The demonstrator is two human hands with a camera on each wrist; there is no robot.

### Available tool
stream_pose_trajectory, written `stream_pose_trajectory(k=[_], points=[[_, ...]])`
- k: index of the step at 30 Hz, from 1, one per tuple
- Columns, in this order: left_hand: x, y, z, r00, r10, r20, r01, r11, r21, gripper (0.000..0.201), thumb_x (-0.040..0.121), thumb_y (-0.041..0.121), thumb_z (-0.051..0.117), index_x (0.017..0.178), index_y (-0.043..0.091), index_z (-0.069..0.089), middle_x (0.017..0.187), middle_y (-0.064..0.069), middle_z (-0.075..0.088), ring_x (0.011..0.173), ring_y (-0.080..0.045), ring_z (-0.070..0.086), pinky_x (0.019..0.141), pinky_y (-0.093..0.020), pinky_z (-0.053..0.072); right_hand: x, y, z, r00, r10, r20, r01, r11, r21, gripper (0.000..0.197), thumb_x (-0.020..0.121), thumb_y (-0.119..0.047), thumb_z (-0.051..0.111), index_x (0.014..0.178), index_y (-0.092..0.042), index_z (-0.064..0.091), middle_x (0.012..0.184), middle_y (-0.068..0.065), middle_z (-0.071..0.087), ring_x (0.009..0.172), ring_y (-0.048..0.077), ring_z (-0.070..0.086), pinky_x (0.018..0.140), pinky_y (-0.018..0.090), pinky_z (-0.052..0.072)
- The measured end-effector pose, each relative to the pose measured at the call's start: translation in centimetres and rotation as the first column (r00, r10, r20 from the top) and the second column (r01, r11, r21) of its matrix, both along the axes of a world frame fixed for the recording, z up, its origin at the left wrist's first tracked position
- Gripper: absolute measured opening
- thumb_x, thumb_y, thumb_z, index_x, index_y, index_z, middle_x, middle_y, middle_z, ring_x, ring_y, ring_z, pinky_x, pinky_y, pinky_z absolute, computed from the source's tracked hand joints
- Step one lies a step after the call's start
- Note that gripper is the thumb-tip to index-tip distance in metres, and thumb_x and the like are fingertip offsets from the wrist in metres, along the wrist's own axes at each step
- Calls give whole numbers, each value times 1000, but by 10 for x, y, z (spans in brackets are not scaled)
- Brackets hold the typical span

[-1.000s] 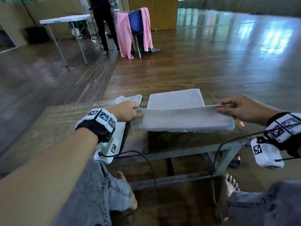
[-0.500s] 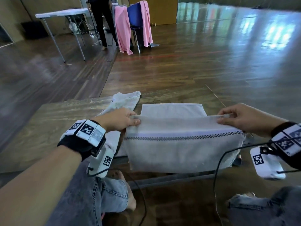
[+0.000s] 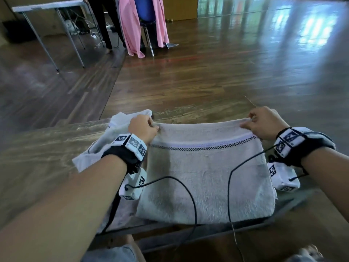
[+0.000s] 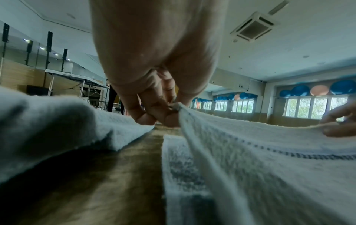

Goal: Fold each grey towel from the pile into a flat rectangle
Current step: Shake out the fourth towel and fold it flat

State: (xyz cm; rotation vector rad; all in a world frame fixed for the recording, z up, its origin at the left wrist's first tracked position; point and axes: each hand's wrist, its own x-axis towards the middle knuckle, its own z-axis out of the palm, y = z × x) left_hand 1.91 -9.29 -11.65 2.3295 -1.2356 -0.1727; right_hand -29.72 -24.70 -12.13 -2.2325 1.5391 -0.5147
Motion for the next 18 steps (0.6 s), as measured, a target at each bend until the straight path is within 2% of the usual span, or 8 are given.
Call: stream_pose_trajectory(k=[2,3,5,8,10,12,14,18], points=[[4,-10,-12,1000,-6,19,5,1000,19,23,87,21,68,68,13,56,72,-6,61,69,-21,54,59,-28,36,7,-10,-11,1000,-15,1,15,1000,6,31,85,-30,78,65,-19,56,76,12,60,60,21,61,59,22,45],[5,-13,-17,999,-17,45,15,999,41,21,86,20,66,69,12,58,69,-7,61,61,-18,50,53,-28,34,10,-13,-16,1000,-13,-18,13,1000,1,30,85,-32,76,66,-20,56,81,12,60,67,25,63,66,27,49],[7,-17,-24,992,-64,111,55,995,87,21,83,18,62,63,13,55,62,-7,54,51,-14,40,45,-26,29,14,-17,-24,994,30,-103,-32,999,-17,27,85,-32,75,68,-19,59,81,10,62,79,28,62,73,34,50],[8,-20,-27,981,-163,101,152,982,110,22,82,16,63,62,12,55,61,-8,55,55,-18,45,48,-28,31,16,-19,-29,981,100,-164,-105,994,-22,17,84,-29,76,82,-14,69,83,6,66,85,26,59,79,34,49],[8,-21,-24,982,-184,51,177,978,113,20,81,15,68,63,7,62,64,-13,62,58,-19,50,52,-27,38,12,-21,-28,982,109,-151,-109,994,6,21,82,-29,79,75,-17,64,76,2,63,81,25,57,74,32,44],[9,-20,-19,979,-202,-12,202,971,126,20,79,14,73,63,5,65,61,-7,63,55,-13,52,49,-21,38,8,-23,-24,985,136,-110,-131,990,53,28,80,-28,82,67,-14,61,67,0,60,68,21,55,62,33,40],[6,-18,-13,972,-227,-68,234,963,132,21,77,11,74,60,7,63,57,-1,60,54,-9,52,47,-18,35,4,-21,-19,985,170,-41,-166,982,89,27,78,-26,84,67,-14,62,63,0,57,61,18,50,60,32,38],[-2,-10,-3,959,-259,-118,273,954,124,17,75,9,75,69,-5,69,67,-12,67,57,-14,54,49,-21,40,-1,-12,-10,975,221,-33,-216,971,105,23,80,-25,82,69,-18,63,65,-1,60,61,14,51,61,29,40]])
